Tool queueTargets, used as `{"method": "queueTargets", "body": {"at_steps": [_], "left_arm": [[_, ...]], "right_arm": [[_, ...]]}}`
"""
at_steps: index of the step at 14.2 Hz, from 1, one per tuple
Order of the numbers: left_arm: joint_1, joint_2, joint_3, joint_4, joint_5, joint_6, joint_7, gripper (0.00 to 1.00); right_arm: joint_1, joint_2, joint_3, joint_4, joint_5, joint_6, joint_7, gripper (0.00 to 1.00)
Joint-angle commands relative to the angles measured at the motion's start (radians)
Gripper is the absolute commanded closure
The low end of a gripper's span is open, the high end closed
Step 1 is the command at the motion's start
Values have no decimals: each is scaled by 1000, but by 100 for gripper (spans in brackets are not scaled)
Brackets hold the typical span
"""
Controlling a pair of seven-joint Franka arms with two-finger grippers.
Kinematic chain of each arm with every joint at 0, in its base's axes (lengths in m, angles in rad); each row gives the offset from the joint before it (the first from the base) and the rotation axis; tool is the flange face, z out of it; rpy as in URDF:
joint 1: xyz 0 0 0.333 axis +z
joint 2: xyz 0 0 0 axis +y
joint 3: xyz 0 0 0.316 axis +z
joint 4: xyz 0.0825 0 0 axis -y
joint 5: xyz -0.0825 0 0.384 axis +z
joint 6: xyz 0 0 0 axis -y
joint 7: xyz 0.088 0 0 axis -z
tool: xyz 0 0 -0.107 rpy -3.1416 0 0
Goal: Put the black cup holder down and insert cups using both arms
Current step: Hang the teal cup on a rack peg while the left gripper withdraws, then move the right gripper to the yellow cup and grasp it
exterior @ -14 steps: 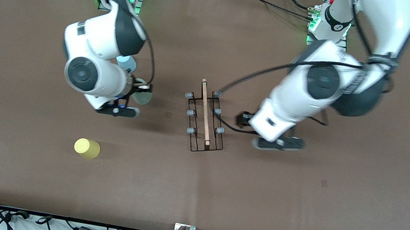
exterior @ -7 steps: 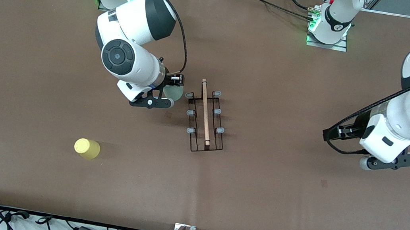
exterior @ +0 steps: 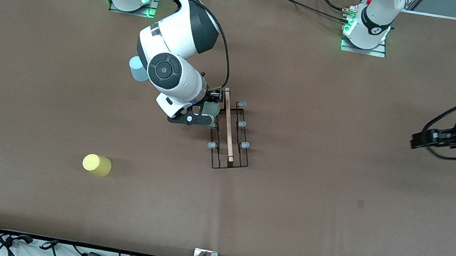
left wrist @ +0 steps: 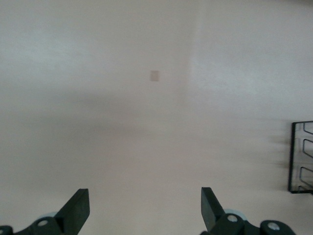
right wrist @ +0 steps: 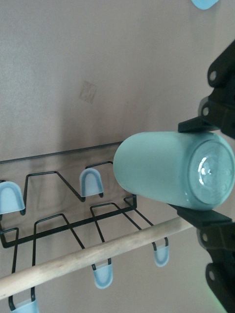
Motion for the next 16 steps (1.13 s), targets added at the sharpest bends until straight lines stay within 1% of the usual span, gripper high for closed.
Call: {"method": "queueTargets", "body": {"at_steps": [1,2,3,4,5,7,8,9,11,12,13,14,15,16], "left_arm": [[-18,-150,69,-157,21,20,142,0],[-17,-204,91,-239,-2,50,188,0],[-17,-247,114,-322,-39,102,190,0],[-18,-284,144,-409,-91,150,193,0],[-18,-304,158,-451,-132,168,198,0],[-18,-307,158,-464,-134,159,205,0],[-18,-302,152,-455,-133,141,207,0],[-17,-299,148,-450,-133,133,205,0],[-18,-299,142,-449,-131,132,205,0],[-18,-296,142,-439,-130,130,205,0],[-18,-287,142,-427,-130,126,205,0],[-18,-284,142,-424,-130,126,205,0],[-18,-282,142,-415,-130,126,205,0],[-17,-281,142,-413,-130,126,205,0]], "right_arm": [[17,27,-5,24,20,8,17,77],[21,39,-5,24,20,9,17,61],[27,44,-7,24,18,20,32,1],[27,41,-7,29,18,29,54,0],[26,32,-8,50,14,15,87,0],[15,16,-21,88,9,-47,127,0],[1,1,-36,116,9,-87,130,0],[-6,-7,-72,137,9,-113,131,0],[-5,-8,-201,158,0,-144,129,0],[0,-7,-264,159,-43,-134,124,0],[-6,7,-307,162,-86,-120,123,0],[-23,33,-336,161,-103,-64,112,0],[-66,63,-346,161,-106,19,80,0],[-95,90,-346,161,-109,65,43,0]]}}
